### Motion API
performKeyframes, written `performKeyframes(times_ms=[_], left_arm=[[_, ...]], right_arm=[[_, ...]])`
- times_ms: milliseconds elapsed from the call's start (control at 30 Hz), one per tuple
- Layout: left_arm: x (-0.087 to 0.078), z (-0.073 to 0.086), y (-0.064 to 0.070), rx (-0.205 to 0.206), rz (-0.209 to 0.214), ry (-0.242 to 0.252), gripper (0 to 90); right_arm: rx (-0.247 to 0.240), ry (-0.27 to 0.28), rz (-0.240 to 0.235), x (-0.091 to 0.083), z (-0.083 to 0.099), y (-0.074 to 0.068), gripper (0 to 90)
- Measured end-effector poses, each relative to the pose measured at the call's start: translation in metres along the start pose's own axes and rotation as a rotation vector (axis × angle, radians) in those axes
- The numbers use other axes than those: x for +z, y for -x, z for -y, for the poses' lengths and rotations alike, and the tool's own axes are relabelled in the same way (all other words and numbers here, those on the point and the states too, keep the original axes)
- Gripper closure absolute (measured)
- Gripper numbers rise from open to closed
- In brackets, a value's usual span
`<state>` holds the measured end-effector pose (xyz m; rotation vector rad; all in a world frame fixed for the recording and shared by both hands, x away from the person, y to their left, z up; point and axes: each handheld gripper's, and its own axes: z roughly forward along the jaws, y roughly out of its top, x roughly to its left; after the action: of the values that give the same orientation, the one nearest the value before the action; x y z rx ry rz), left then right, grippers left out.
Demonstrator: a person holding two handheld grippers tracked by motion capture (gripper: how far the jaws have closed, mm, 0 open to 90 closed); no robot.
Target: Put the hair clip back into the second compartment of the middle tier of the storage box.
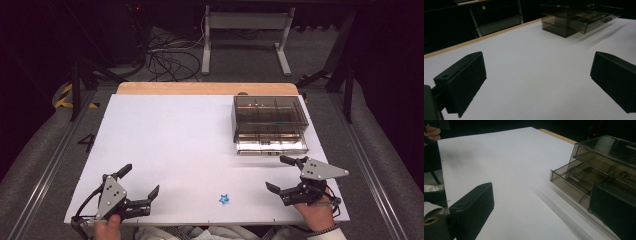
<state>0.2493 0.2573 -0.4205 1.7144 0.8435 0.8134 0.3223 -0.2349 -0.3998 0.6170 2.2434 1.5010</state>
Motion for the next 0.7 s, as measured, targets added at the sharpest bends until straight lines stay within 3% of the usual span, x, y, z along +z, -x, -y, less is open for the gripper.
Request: performKeyframes(times_ms=[700], left_arm=[[0.0,0.0,0.001,0.009,0.008,-0.011,0.9]], right_arm=[[-0.045,-0.017,-0.085,0.032,-0.029,-0.01,6.0]])
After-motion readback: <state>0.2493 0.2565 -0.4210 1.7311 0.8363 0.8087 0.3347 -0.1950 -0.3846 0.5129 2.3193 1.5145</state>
